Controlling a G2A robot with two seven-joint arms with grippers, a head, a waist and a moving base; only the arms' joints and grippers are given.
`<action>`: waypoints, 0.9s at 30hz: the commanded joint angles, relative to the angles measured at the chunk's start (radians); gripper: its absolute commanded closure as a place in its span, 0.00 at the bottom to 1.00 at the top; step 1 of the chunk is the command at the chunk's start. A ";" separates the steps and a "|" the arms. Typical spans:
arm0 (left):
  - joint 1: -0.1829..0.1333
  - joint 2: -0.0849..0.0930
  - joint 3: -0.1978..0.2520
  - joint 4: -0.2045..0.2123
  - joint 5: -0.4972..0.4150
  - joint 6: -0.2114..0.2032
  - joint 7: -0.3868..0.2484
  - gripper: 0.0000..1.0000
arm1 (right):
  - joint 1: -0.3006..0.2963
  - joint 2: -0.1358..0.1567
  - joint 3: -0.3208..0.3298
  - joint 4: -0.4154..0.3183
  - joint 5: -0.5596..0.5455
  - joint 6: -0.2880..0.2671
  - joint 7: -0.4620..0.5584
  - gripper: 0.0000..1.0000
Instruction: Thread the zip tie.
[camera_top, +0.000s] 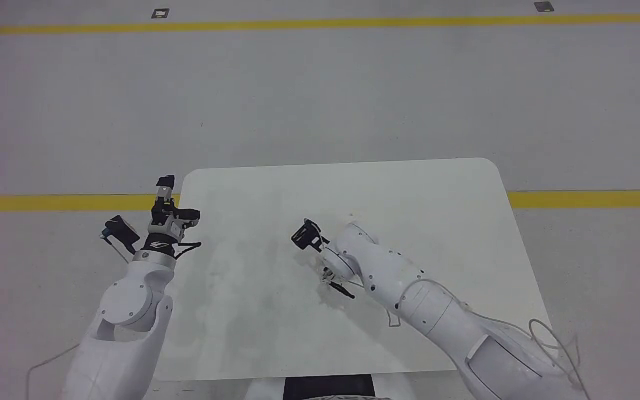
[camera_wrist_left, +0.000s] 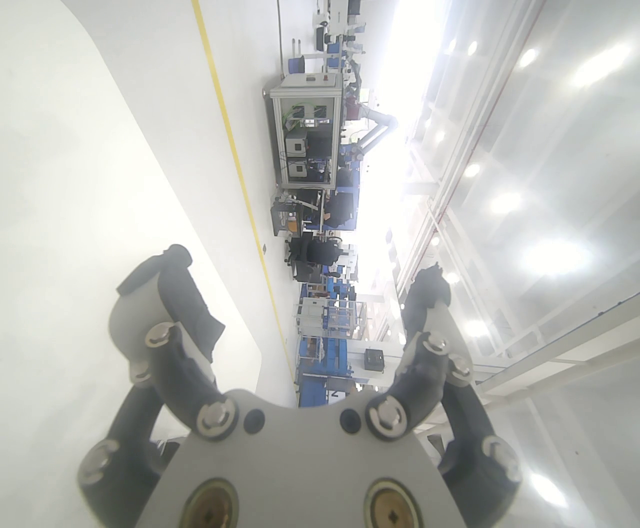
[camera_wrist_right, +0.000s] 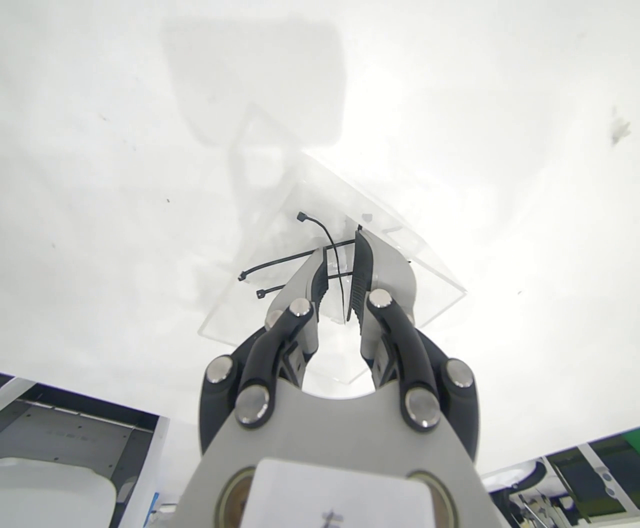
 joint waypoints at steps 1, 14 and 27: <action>0.000 0.000 0.000 0.000 0.000 0.000 0.000 0.00 | -0.002 0.000 0.004 -0.006 -0.005 0.001 0.002 0.85; 0.000 0.000 0.000 0.000 0.000 0.000 0.000 0.00 | -0.029 0.004 0.038 -0.050 -0.059 0.005 0.027 0.89; 0.000 0.000 0.000 0.000 0.000 0.000 0.000 0.00 | -0.022 -0.017 0.040 0.003 -0.057 -0.010 0.009 0.90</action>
